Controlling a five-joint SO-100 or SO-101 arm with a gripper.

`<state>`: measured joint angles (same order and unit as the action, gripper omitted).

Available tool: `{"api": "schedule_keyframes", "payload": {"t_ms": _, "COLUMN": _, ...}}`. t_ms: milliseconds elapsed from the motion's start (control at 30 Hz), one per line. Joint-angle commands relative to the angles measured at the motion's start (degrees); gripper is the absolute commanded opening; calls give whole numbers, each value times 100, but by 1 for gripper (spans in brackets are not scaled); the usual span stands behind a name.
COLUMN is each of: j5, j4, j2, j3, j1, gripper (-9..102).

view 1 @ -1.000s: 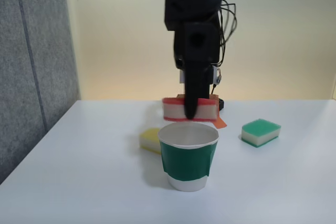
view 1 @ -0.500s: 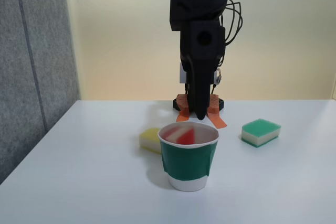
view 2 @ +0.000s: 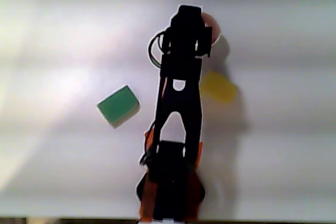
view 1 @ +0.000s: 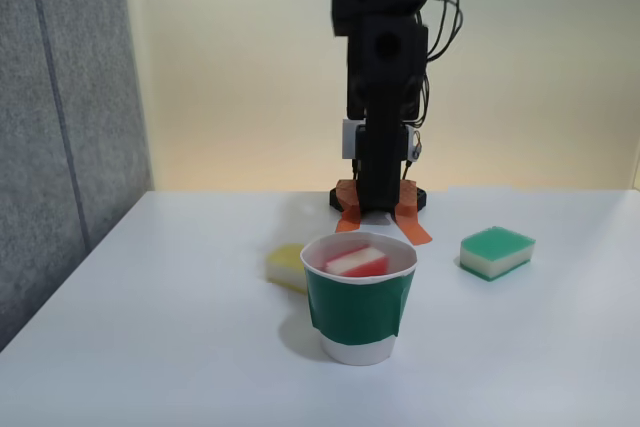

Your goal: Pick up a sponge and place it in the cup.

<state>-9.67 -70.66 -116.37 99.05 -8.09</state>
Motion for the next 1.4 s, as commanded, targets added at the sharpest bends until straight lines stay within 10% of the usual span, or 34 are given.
{"api": "schedule_keyframes", "payload": {"t_ms": 0, "j5": 299, "j4": 141, "j2": -1283, "j3": 1028, "j1": 53, "gripper": 0}}
{"api": "schedule_keyframes", "payload": {"t_ms": 700, "j5": 1239, "j4": 501, "j2": -7515, "j3": 6996, "j1": 589, "gripper": 0}}
{"api": "schedule_keyframes", "payload": {"t_ms": 1367, "j5": 492, "j4": 1292, "j2": -7646, "j3": 8622, "j1": 264, "gripper": 0}}
